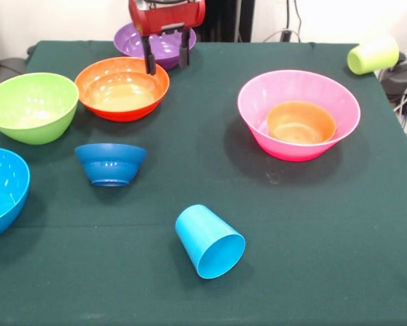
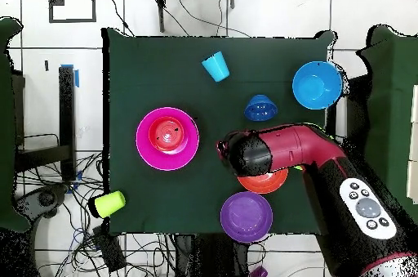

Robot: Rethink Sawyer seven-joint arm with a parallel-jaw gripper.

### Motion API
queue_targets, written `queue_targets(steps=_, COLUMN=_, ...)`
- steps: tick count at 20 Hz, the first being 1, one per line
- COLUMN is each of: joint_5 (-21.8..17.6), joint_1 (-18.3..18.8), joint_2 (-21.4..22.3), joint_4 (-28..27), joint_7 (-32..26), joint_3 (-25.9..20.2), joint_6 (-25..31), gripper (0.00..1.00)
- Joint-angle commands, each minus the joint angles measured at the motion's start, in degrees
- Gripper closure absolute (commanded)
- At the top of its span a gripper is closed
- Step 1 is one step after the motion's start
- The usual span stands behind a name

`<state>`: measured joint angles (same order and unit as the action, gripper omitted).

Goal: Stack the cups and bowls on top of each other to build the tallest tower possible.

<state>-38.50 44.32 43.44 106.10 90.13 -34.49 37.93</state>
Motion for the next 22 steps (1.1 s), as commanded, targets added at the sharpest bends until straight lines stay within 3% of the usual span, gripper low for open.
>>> queue_targets(steps=1, joint_5=-6.1, joint_1=-2.0, joint_2=-3.8, joint_4=-2.0, joint_7=-8.3, joint_3=-0.5, joint_6=0.6, gripper=0.00)
queue_targets(steps=8, joint_5=-6.8, joint_1=-2.0, joint_2=-3.3, joint_4=-1.2, joint_7=-6.9, joint_3=-0.6, joint_6=-0.2, gripper=0.00)
queue_targets(steps=22, joint_5=-9.2, joint_1=-3.0, joint_2=-8.4, joint_4=-4.7, joint_7=-6.4, joint_3=0.4, joint_6=-1.5, gripper=0.00)
